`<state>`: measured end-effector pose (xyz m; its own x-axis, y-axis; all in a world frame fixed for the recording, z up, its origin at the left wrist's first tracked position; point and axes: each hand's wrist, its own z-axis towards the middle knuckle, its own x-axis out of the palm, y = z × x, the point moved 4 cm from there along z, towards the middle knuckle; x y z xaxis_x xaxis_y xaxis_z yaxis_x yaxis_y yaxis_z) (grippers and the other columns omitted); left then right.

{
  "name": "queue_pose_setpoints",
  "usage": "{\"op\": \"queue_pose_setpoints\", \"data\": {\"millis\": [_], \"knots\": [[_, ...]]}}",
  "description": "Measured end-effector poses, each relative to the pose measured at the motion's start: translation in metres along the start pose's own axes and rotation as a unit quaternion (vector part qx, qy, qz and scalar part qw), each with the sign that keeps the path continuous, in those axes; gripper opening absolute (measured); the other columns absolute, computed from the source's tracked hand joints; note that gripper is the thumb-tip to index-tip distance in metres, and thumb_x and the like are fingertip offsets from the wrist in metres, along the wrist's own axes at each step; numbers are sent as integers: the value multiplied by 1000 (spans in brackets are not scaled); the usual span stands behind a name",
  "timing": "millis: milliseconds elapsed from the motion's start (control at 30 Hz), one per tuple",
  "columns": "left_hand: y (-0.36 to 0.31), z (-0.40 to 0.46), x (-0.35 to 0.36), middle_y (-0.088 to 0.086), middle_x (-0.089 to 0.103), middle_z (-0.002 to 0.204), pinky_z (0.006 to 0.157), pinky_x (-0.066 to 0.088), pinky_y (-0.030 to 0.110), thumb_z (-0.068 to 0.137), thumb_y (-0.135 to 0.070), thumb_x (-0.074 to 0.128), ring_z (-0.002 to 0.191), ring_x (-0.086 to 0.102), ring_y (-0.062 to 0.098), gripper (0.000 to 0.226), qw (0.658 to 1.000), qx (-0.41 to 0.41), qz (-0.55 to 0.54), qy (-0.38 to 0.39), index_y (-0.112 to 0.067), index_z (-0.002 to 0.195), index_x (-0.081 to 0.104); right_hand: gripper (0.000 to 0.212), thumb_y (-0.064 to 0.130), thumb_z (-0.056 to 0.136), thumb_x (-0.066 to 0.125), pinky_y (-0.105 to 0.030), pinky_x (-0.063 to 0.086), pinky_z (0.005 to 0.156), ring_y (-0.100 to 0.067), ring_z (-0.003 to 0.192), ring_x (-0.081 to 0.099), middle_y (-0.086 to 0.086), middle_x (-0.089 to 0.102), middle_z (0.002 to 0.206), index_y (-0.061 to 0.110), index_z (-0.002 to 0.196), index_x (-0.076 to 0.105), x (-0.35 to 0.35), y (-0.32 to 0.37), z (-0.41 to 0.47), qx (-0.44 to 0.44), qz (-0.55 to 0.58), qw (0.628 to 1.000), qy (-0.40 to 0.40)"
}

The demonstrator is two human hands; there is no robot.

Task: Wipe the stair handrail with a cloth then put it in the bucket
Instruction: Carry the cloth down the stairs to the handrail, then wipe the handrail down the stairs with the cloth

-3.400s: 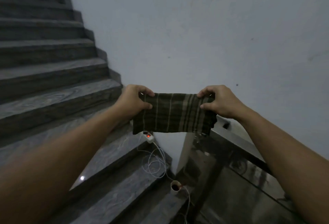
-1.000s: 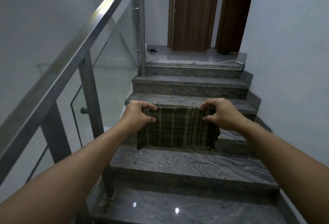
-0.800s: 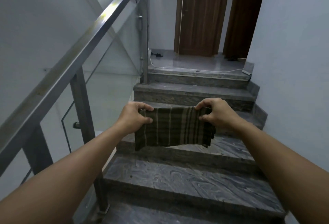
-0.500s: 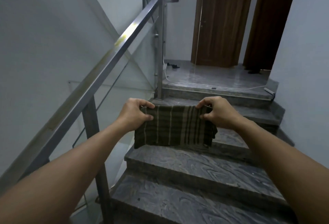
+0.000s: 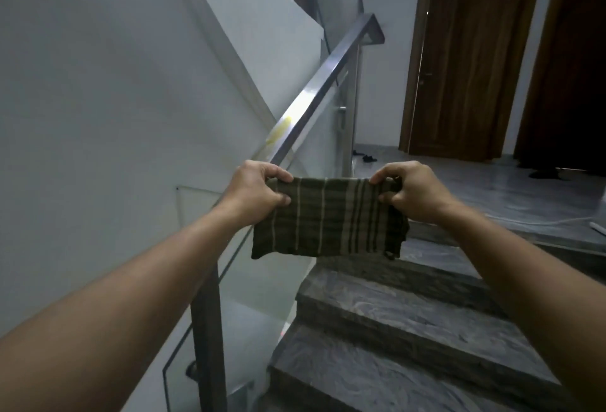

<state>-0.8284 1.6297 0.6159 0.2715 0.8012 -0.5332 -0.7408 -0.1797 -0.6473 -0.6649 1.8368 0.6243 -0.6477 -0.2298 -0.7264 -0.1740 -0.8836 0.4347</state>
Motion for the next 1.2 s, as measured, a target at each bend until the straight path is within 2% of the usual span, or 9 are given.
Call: {"op": "queue_pose_setpoints", "data": {"millis": [100,200,333,500,700,867,967,1067,1200], "knots": [[-1,46,-23,0,65,93,85,55,30,69,-8,82,91,63,17,32,1000,1,7,-9,-17,98,73,30,1,81,68,-26,52,77,-21,98,60,-2,62,105,28,95,65,-5,14,52,-5,7,1000,7],[-6,83,-42,-1,65,93,82,53,27,69,-8,82,92,62,18,30,1000,-1,6,-20,-17,97,74,29,0,81,68,-29,54,81,-23,100,60,-4,63,107,25,96,68,-15,27,93,-9,11,1000,-11],[-14,120,-54,0,63,98,88,55,37,70,-9,81,99,60,21,30,1000,-3,12,-17,-15,98,73,25,-1,83,66,-26,53,79,-22,100,58,-3,60,106,18,101,69,-29,39,129,-9,10,1000,-8],[-18,160,-55,0,62,97,90,54,37,68,-10,83,98,59,21,31,999,9,27,-37,-17,97,75,23,1,84,66,-34,56,86,-25,103,58,-6,60,111,17,101,69,-39,35,166,-6,1,1000,-18],[-13,202,-37,-1,61,93,89,53,34,68,-9,83,91,56,17,31,999,10,31,-40,-17,98,75,22,1,84,67,-33,55,84,-25,103,58,-4,60,109,16,100,70,-41,12,204,-14,4,1000,-23],[-7,240,-7,1,61,92,88,55,36,69,-9,83,92,59,21,31,998,0,44,-32,-14,98,75,21,2,85,66,-33,54,85,-25,105,56,-4,59,112,16,100,71,-39,-23,247,-26,-3,1000,-18],[-7,270,6,1,63,92,86,54,35,68,-9,83,92,59,19,32,998,-11,53,-40,-13,99,75,23,2,86,64,-35,54,89,-25,109,56,-6,60,118,15,103,72,-40,-44,287,-33,1,999,-17],[-12,306,13,2,66,91,84,51,30,66,-10,84,92,61,19,33,996,-30,69,-52,-13,97,75,24,4,88,61,-34,53,89,-20,103,55,-3,61,115,18,103,72,-44,-59,336,-39,-1,999,-18],[-21,357,18,1,68,93,89,52,30,65,-15,86,94,63,18,33,991,-60,89,-77,-16,96,76,20,6,88,62,-38,53,93,-21,101,56,-1,59,109,19,96,75,-53,-71,408,-63,2,997,-42]]}}
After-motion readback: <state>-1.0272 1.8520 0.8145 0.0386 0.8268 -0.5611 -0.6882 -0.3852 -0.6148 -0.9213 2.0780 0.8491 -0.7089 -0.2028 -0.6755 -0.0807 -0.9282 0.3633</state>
